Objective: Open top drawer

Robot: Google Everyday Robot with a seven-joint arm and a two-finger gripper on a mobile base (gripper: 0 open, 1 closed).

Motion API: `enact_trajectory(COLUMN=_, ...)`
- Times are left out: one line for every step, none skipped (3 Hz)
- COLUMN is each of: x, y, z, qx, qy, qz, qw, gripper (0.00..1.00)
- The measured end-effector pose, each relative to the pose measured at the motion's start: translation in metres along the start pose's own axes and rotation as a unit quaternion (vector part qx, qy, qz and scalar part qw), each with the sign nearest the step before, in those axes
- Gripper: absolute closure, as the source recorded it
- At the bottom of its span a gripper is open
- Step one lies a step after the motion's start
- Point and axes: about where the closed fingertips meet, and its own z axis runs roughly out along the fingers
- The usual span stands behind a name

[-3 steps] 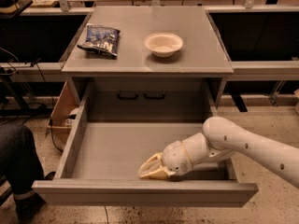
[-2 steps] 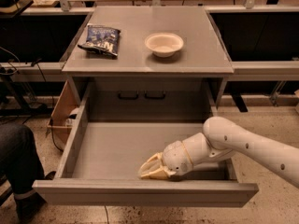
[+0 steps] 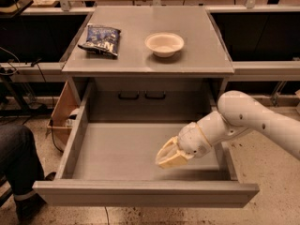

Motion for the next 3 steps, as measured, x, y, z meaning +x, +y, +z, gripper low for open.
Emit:
enact_trajectory(x=-0.0041, y=-0.0055, z=-0.0366, qx=0.01, qy=0.032, qz=-0.019, qw=0.9993, gripper=1.0)
enact_trajectory(x=-0.0054, y=-0.0065, z=-0.0421, qx=0.01, qy=0.034, qz=-0.022, qw=0.9991, gripper=0.85)
enact_trajectory(x=-0.0054, y=-0.0065, z=-0.0421, qx=0.01, qy=0.034, qz=-0.022, qw=0.9991, gripper=0.61)
